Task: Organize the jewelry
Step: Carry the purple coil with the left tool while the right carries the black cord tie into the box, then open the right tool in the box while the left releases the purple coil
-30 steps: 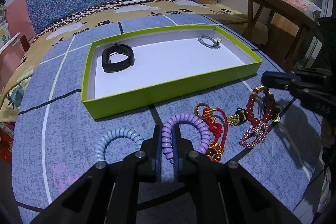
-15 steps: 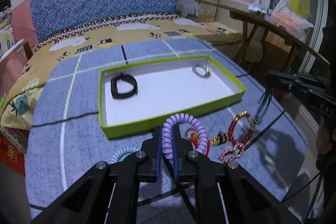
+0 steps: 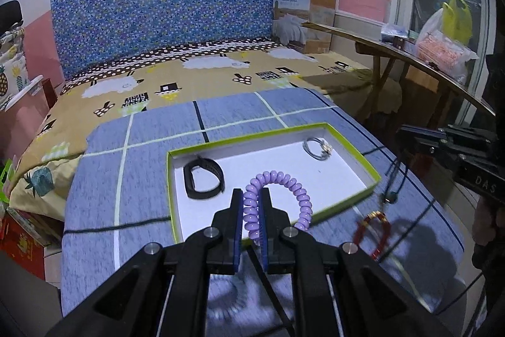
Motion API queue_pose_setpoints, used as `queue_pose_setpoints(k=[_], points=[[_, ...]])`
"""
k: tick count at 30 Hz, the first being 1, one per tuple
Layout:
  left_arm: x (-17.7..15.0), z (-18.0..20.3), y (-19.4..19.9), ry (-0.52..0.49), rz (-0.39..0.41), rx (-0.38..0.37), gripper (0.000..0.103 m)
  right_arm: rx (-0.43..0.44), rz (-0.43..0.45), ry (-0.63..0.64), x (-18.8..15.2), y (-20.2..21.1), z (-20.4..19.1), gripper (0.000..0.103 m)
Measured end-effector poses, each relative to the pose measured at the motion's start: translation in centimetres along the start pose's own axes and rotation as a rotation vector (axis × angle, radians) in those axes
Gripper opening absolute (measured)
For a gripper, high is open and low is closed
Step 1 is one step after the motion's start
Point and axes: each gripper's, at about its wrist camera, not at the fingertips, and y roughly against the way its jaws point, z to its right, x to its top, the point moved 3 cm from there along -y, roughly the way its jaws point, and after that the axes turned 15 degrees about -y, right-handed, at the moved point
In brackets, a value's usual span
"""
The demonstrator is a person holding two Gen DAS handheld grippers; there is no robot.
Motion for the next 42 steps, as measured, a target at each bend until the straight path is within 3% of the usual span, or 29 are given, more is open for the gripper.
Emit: queue_pose_setpoints(k=[8,16,27,36,42], points=[[0.4,-1.8,-3.3,0.017,-0.037,0.019,0.010,-0.034,-0.037,-0.027,0.8,-3.3,2.2,0.003],[-1.6,-2.7,-6.1,0.041,-0.112,0.020,0.010,-0.065,-0.109,-0.057,-0.3,-6.4,4.3,0.003],[-2.9,-3.2,-7.6,0.044,-0.149,0.028,0.011,-0.097,-0.143,-0.095,-0.9,-8.6,6.1,0.004],[-3.6,-3.1,-8.3,0.042,-0.169,0.030,0.012,-0.115,-0.143,-0.087,-1.2,-9.0,6.2,0.014],[-3.8,-3.3,-7.8,0.058,-0.155,0.028,0.021,-0.113,-0.117,-0.101,-1.1,-8.1,6.1,0.021]])
